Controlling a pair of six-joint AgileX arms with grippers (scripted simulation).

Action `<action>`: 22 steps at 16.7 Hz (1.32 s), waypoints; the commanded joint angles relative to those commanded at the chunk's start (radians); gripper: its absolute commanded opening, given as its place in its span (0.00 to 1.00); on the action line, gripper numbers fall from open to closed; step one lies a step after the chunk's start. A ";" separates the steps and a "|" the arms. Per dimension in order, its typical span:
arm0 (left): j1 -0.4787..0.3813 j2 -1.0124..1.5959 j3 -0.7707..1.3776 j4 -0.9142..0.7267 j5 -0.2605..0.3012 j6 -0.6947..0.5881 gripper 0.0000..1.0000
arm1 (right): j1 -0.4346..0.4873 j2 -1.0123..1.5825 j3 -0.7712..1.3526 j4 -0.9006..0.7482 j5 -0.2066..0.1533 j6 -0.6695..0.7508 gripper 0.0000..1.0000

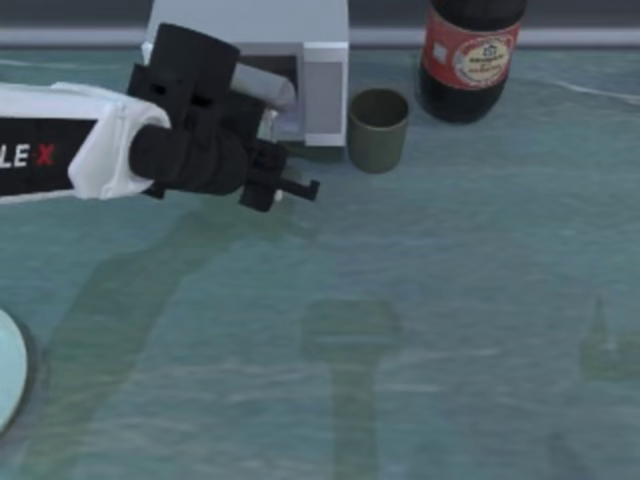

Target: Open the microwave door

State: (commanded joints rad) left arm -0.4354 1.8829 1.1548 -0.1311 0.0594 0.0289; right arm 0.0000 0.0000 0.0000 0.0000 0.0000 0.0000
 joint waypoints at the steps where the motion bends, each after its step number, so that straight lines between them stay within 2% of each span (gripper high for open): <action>1: 0.000 0.000 0.000 0.000 0.000 0.000 0.00 | 0.000 0.000 0.000 0.000 0.000 0.000 1.00; 14: 0.000 0.000 0.000 0.000 0.000 0.000 0.00 | 0.000 0.000 0.000 0.000 0.000 0.000 1.00; 22: 0.024 -0.026 -0.030 0.002 0.056 0.063 0.00 | 0.000 0.000 0.000 0.000 0.000 0.000 1.00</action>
State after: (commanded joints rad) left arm -0.4112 1.8571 1.1250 -0.1288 0.1152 0.0921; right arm 0.0000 0.0000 0.0000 0.0000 0.0000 0.0000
